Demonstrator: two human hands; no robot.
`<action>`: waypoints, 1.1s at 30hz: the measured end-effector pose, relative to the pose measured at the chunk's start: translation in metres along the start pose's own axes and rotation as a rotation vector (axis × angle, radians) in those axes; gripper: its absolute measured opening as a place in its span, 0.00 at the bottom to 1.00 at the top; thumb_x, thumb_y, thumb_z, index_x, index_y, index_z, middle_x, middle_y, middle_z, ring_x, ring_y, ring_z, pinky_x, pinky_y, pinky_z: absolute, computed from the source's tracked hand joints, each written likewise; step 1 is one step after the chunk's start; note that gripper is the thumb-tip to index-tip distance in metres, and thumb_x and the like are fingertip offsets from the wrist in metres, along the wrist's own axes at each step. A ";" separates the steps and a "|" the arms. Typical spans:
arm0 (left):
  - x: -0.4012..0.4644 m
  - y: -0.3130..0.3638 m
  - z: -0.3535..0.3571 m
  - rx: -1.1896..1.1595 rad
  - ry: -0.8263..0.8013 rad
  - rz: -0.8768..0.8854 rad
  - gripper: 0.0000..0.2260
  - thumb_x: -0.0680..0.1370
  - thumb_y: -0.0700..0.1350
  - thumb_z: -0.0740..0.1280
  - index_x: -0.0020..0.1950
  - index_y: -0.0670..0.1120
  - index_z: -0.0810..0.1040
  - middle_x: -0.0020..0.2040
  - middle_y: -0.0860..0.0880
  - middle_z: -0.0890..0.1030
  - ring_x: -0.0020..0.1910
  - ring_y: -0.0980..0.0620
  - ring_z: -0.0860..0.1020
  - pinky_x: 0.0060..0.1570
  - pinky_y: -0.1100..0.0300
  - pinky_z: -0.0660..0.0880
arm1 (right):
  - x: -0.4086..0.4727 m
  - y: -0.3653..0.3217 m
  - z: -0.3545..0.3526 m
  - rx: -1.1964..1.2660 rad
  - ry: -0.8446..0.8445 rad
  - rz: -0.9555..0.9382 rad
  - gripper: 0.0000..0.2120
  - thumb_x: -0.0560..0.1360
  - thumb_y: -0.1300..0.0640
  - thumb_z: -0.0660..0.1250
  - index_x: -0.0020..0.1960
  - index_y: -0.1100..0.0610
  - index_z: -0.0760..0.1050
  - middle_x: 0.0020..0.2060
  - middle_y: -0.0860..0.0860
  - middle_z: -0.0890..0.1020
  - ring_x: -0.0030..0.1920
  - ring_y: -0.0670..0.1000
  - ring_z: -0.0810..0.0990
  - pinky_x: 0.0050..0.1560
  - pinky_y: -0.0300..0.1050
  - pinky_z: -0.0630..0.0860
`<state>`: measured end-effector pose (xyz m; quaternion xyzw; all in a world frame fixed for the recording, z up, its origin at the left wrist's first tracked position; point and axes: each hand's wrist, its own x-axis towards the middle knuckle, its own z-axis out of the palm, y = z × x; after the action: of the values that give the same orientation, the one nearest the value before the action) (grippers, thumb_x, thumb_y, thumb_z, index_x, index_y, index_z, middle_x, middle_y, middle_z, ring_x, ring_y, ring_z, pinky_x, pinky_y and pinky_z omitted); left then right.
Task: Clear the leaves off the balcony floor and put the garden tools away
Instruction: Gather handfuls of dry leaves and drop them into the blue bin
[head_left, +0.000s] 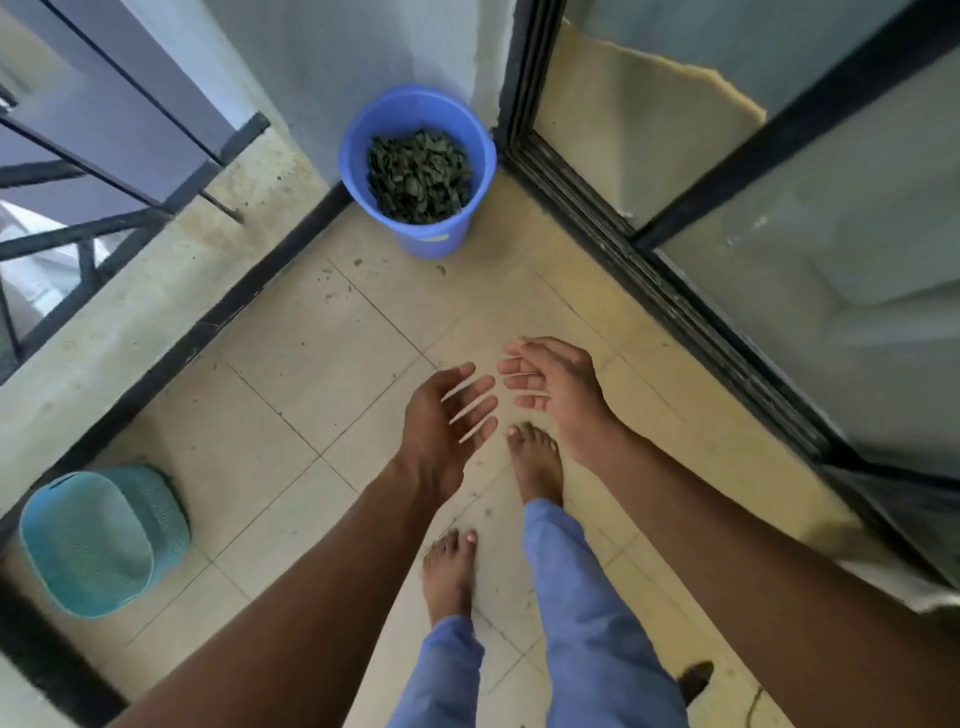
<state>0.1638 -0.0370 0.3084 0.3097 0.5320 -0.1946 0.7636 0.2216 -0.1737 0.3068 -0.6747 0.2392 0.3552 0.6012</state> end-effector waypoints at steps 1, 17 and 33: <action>-0.012 -0.011 -0.006 0.060 -0.001 -0.001 0.13 0.81 0.48 0.64 0.61 0.47 0.82 0.57 0.46 0.86 0.53 0.47 0.83 0.61 0.51 0.78 | -0.016 0.012 -0.005 -0.002 0.023 -0.011 0.13 0.78 0.49 0.68 0.56 0.56 0.83 0.46 0.53 0.88 0.47 0.51 0.85 0.49 0.49 0.78; -0.117 -0.215 -0.010 1.256 -0.296 0.226 0.11 0.82 0.36 0.62 0.51 0.45 0.84 0.44 0.45 0.87 0.41 0.51 0.82 0.46 0.54 0.75 | -0.243 0.203 -0.103 0.387 0.524 -0.052 0.06 0.77 0.60 0.69 0.52 0.60 0.82 0.44 0.57 0.86 0.41 0.49 0.83 0.43 0.44 0.77; -0.248 -0.564 -0.043 2.410 -0.827 0.289 0.13 0.73 0.56 0.61 0.52 0.58 0.82 0.49 0.58 0.86 0.48 0.57 0.83 0.55 0.54 0.79 | -0.502 0.526 -0.205 0.656 1.080 0.127 0.07 0.73 0.51 0.67 0.46 0.50 0.83 0.40 0.46 0.87 0.44 0.49 0.85 0.53 0.56 0.82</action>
<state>-0.3088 -0.4289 0.3795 0.7734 -0.2936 -0.5480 0.1238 -0.4517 -0.5125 0.3593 -0.5238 0.6448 -0.0919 0.5490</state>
